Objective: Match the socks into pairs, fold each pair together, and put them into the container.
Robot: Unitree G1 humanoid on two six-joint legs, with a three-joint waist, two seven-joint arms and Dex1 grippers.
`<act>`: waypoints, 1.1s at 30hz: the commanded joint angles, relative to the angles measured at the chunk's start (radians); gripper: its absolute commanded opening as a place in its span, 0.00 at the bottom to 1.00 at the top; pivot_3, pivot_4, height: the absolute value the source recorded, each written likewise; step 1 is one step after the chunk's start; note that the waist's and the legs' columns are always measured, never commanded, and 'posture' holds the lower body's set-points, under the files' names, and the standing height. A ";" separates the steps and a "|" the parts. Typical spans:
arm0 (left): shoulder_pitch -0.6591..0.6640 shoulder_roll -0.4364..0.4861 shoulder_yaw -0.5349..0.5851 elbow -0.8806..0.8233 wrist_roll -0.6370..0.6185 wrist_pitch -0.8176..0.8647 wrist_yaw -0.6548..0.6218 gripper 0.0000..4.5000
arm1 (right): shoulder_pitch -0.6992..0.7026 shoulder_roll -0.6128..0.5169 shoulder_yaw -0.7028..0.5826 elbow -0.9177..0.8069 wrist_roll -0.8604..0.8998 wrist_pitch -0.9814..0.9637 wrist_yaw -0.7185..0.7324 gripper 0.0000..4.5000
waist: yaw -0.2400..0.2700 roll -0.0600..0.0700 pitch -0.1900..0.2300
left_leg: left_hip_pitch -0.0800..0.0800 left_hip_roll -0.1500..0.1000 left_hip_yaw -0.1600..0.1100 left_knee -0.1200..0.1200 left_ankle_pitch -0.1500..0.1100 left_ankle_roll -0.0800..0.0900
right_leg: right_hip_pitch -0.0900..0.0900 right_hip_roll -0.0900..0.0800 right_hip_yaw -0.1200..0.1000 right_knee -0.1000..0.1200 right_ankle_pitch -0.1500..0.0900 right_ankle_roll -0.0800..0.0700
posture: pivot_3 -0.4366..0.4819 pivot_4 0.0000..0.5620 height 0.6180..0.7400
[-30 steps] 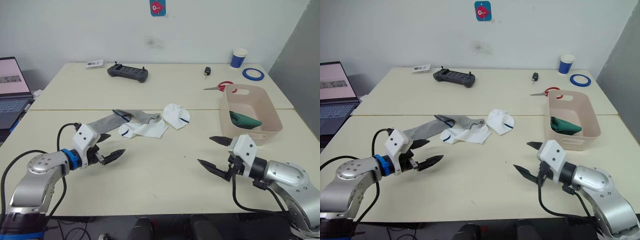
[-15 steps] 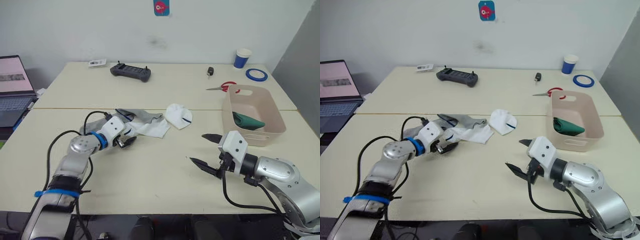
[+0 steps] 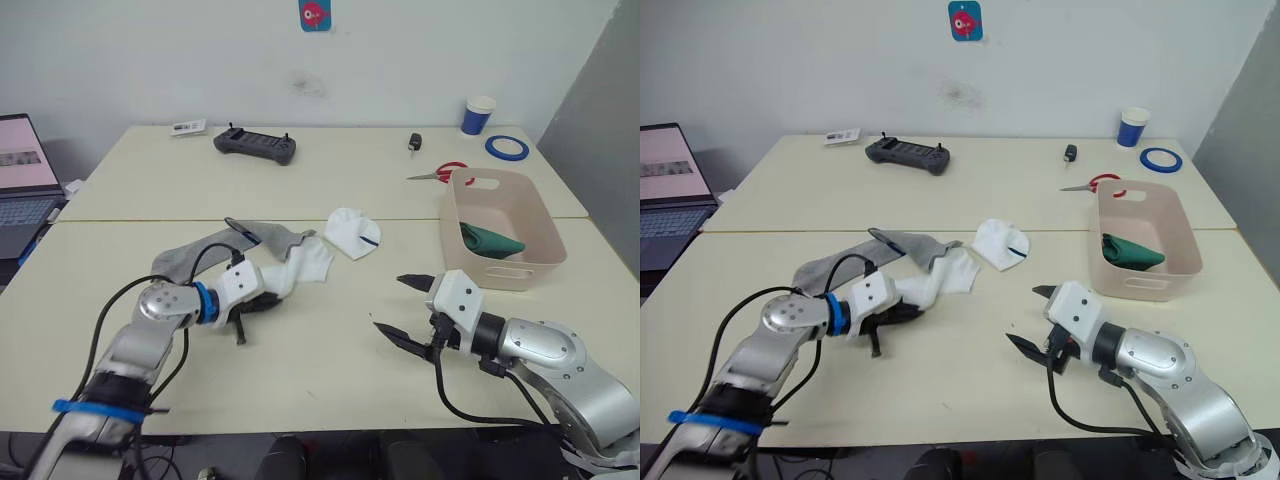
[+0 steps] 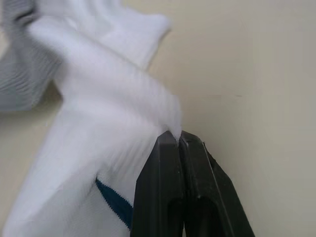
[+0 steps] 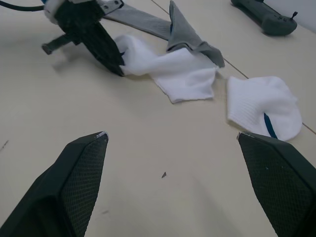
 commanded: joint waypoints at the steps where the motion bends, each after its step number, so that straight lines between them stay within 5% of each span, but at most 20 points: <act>1: 0.078 0.054 -0.012 -0.156 -0.046 0.071 -0.068 0.00 | -0.001 -0.015 -0.006 -0.013 -0.005 -0.034 0.018 1.00 | 0.001 0.000 0.000 | 0.000 0.000 -0.001 0.000 0.000 0.000 | 0.000 0.000 0.000 0.000 0.000 0.000 | 0.48 0.27 1.00; 5: 0.224 0.151 0.048 -0.358 -0.121 0.137 -0.107 0.00 | 0.003 -0.027 0.037 0.002 -0.036 -0.073 0.038 1.00 | -0.001 0.000 0.000 | 0.000 0.002 -0.001 -0.001 0.000 0.000 | 0.000 0.000 0.000 0.000 -0.001 -0.002 | 0.48 0.27 1.00; 15: 0.292 0.172 0.139 -0.315 -0.114 0.079 -0.029 0.00 | -0.081 0.021 0.190 0.130 -0.171 -0.187 0.064 1.00 | 0.003 0.002 0.001 | 0.000 0.001 -0.003 -0.001 0.000 0.000 | 0.000 0.000 -0.001 0.001 -0.002 -0.003 | 0.48 0.27 1.00; 25: 0.393 0.210 0.276 -0.264 -0.095 -0.147 -0.032 0.68 | -0.098 0.050 0.214 0.136 -0.170 -0.202 0.110 1.00 | 0.004 0.002 0.001 | -0.001 0.002 -0.005 -0.002 0.000 0.000 | -0.001 0.000 -0.002 0.000 -0.003 -0.004 | 0.48 0.27 1.00; 33: 0.300 0.223 0.212 -0.055 0.030 -0.384 -0.022 0.68 | -0.128 0.052 0.218 0.174 -0.179 -0.225 0.144 1.00 | 0.007 0.002 0.001 | -0.001 0.001 -0.004 -0.002 0.000 0.000 | -0.001 0.000 -0.002 0.000 -0.003 -0.004 | 0.48 0.27 1.00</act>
